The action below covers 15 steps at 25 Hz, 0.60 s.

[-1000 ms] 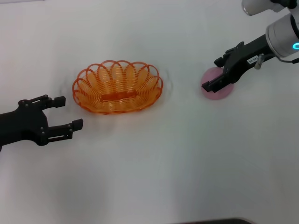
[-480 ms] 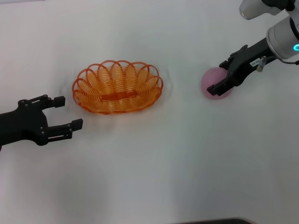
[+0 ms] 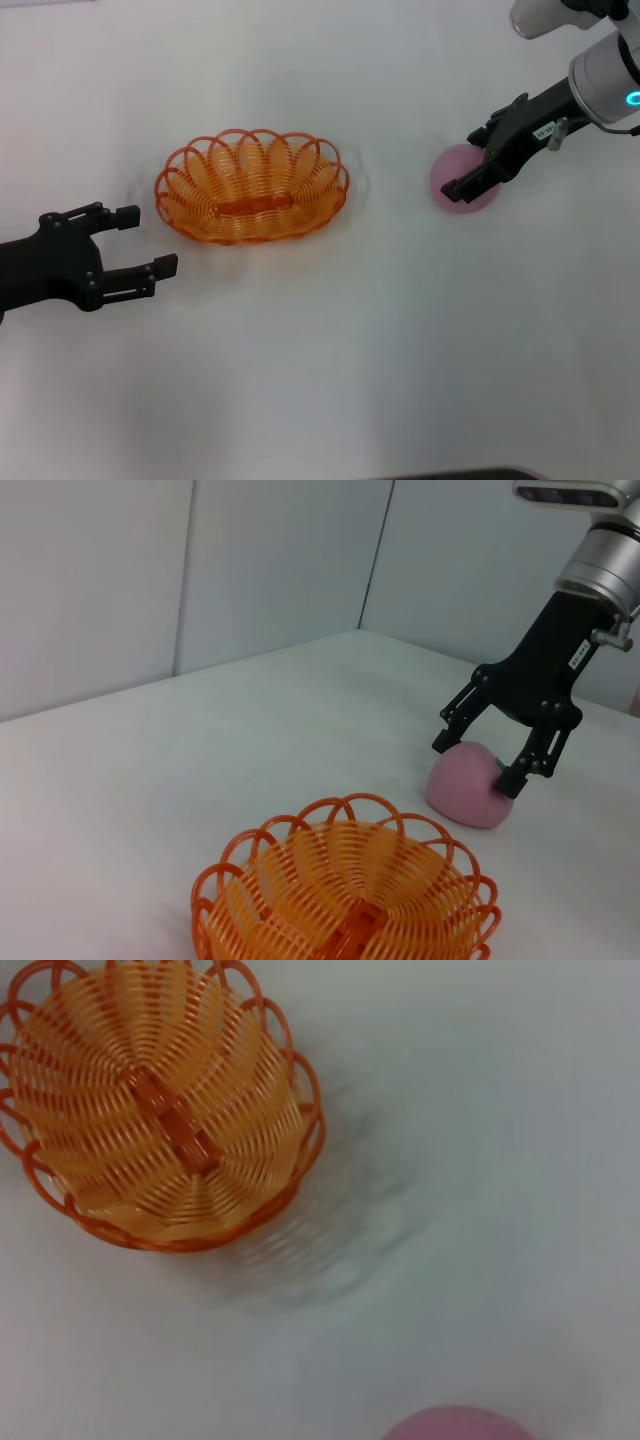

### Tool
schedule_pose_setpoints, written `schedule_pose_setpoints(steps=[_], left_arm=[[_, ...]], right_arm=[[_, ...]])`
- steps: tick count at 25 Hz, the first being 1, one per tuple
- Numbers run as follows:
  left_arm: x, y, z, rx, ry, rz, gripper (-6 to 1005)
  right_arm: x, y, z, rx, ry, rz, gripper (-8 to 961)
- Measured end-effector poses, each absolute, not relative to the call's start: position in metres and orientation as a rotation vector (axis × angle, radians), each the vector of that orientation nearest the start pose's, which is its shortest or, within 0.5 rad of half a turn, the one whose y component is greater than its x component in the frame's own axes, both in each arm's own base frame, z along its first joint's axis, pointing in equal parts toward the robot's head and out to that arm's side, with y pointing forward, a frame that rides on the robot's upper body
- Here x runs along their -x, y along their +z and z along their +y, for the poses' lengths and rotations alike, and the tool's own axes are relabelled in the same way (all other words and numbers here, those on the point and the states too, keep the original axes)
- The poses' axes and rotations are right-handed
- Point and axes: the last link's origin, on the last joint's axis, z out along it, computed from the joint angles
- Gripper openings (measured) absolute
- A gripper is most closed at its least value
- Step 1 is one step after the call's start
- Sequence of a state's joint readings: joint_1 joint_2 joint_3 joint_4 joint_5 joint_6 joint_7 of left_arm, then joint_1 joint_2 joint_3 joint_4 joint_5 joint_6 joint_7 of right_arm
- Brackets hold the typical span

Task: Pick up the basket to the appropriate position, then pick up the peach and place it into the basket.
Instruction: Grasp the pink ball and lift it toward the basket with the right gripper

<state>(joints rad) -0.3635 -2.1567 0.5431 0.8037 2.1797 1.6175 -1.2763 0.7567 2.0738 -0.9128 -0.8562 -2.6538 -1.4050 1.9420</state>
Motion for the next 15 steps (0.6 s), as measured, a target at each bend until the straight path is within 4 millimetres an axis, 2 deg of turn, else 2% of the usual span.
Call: schedule_pose_setpoints(steps=[12,15], left_arm=[[0.3116,0.0011,0.2758,2.667,-0.545,-0.658,843],[0.3121,0.0011,0.2754,2.666,-0.545,-0.66,843]], right_arm=[[-0.2427,0.0,0.3881,2.749,-0.385,0.729,868],[-0.2428,-0.0001,0.388,2.749,-0.385,0.73,744]])
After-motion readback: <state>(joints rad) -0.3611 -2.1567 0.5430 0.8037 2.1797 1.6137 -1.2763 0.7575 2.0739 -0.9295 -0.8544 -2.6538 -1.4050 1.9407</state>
